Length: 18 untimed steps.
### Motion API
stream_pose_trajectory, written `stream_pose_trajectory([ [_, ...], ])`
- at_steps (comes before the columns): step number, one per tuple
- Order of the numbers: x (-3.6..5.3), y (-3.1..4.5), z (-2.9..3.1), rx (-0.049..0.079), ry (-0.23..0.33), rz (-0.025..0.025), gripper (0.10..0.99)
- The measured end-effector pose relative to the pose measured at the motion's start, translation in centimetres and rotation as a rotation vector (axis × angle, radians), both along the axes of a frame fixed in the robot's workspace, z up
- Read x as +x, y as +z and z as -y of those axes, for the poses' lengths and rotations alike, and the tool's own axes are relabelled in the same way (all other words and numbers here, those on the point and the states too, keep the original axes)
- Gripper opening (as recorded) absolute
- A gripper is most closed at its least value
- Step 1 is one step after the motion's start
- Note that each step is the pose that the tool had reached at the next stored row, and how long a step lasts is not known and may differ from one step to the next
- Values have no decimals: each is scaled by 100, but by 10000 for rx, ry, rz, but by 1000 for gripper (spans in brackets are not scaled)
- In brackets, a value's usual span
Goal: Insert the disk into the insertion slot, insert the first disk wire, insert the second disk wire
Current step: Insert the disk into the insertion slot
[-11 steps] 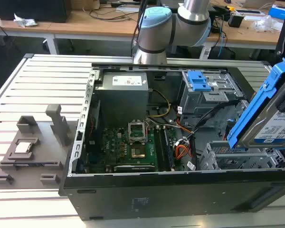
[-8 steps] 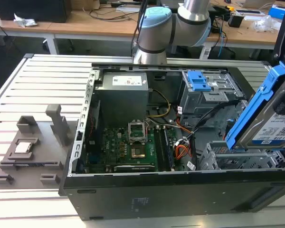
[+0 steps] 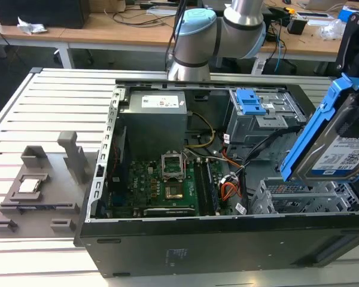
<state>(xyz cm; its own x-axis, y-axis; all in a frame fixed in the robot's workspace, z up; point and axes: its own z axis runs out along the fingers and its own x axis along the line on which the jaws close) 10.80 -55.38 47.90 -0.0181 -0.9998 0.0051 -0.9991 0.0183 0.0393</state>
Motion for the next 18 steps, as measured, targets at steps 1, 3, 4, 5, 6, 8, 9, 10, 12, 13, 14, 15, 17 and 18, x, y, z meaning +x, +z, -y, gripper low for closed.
stream_pose_trajectory([
  [1,0,-17,-17,1,0,0,365],
  [3,0,-44,-22,1,0,0,365],
  [4,0,-52,-22,0,0,0,365],
  [5,0,-57,-22,1,0,0,365],
  [6,0,-68,-23,0,0,0,365],
  [8,0,-79,-23,0,0,0,365],
  [9,0,-87,-23,0,0,0,365],
  [10,0,-98,-23,0,0,0,365],
  [12,0,-112,-23,1,0,0,365],
  [13,0,-122,-22,0,0,0,365],
  [14,0,-132,-22,1,0,0,365],
  [15,0,-152,-23,1,0,0,365],
  [17,0,-171,-23,1,1,0,365],
  [18,0,-188,-22,1,0,1,365],
])
